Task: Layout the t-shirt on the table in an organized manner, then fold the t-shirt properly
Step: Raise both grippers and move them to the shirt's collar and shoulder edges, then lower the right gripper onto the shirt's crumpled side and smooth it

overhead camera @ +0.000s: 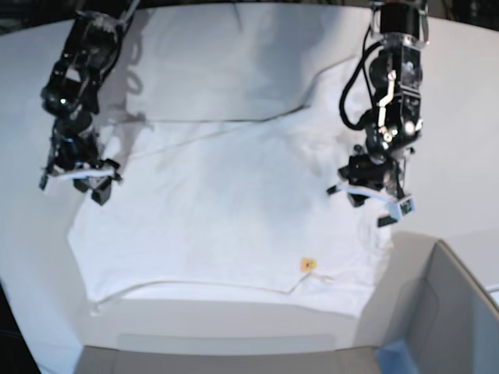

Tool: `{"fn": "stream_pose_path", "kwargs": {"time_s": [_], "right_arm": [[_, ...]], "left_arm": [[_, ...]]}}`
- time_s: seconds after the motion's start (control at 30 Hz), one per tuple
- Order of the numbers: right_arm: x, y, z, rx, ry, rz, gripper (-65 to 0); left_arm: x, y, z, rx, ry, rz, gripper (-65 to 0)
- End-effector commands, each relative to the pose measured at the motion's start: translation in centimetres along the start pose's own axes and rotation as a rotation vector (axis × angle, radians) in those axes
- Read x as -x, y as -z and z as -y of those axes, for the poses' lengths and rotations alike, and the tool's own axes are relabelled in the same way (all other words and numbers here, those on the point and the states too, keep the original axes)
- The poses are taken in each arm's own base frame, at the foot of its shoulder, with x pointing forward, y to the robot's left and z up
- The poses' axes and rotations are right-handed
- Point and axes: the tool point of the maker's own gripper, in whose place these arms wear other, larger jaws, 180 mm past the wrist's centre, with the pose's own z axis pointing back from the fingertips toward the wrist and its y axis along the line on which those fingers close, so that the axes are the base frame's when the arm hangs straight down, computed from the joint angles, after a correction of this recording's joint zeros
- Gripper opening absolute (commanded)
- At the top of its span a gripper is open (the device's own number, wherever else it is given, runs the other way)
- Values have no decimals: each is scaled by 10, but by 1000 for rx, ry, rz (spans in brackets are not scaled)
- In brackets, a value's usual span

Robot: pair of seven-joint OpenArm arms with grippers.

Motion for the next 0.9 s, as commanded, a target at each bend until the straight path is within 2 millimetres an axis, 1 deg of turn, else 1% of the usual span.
{"fn": "stream_pose_path", "kwargs": {"time_s": [0.0,0.1,0.2,0.27,0.33,0.47,0.53,0.6,0.67,0.77,0.8,0.87], "right_arm": [[-6,-5,7,-2,34,8,-354],[3,-13,24,1,128,-48,-354],[9,-18,36,23,154,-72,-354],[14,-18,40,34,159,-85,-354],[23,-13,43,39,174,-112,-354],[39,6,50,55,222,-166,-354],[48,12,54,66,240,-192,-354],[53,16,57,74,249,-208,-354],[54,20,57,73,258,-213,-354],[57,28,43,42,231,-240,-366],[56,30,39,29,204,-245,-389],[60,32,28,4,170,-267,-464]], "left_arm": [[-11,-4,1,5,8,42,-421],[-4,-4,-3,-2,9,27,-421],[-1,-4,-4,-5,9,21,-421],[-1,-4,-4,-5,9,21,-421],[-1,-4,-4,-5,9,21,-421],[-2,-4,-2,1,10,22,-421],[-2,-4,-2,1,10,22,-421],[-3,-4,-3,-2,8,25,-421],[-4,-4,-3,-1,7,26,-421],[-4,-4,-3,-1,7,26,-421],[-4,-4,-3,-1,7,26,-421],[-4,-4,-3,-1,7,26,-421]]}}
